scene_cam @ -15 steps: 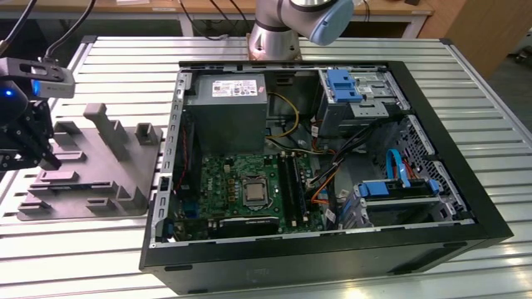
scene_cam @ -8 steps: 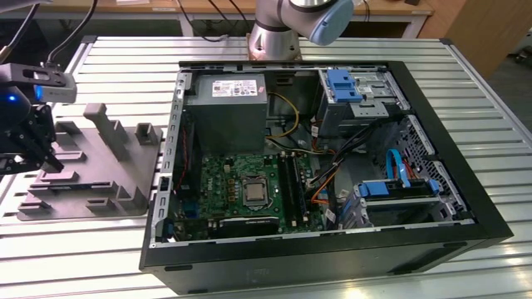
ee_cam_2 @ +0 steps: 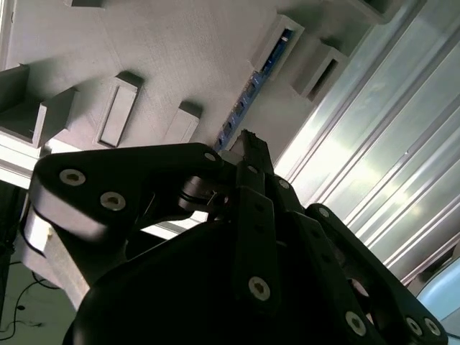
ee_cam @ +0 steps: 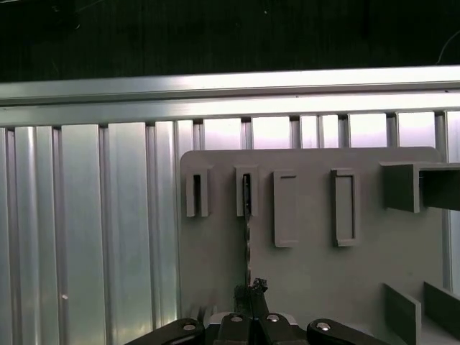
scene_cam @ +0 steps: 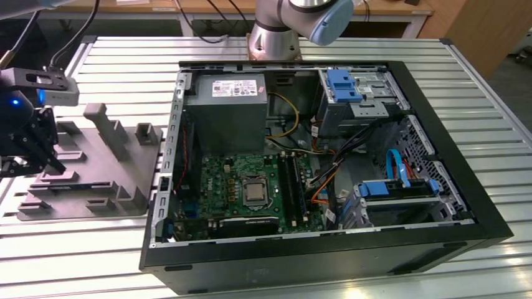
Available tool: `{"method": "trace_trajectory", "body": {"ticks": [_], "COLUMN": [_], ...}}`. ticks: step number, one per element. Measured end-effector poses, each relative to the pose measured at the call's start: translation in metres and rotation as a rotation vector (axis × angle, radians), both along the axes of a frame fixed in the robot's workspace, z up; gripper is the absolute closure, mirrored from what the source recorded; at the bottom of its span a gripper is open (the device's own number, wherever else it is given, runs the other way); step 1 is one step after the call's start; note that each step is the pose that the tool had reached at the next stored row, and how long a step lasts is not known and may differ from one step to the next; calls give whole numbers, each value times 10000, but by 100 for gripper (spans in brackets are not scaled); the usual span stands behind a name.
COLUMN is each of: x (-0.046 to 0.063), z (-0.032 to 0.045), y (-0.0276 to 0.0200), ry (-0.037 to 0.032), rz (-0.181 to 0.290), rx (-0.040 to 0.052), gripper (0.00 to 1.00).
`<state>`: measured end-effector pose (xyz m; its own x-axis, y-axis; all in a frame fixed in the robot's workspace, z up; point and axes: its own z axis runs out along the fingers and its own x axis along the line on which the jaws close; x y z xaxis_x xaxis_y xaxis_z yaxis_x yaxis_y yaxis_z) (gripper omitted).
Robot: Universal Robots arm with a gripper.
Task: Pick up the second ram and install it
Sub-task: 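Pick up the second ram and move it above second insertion slot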
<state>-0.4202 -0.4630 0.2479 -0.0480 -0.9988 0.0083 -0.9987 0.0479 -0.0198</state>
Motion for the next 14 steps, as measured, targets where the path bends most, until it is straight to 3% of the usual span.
{"method": "trace_trajectory", "body": {"ticks": [14], "x": [-12], "z": [-165], "y": [0], "ry": [-31], "rz": [0], "rx": [1], "gripper": [90]}}
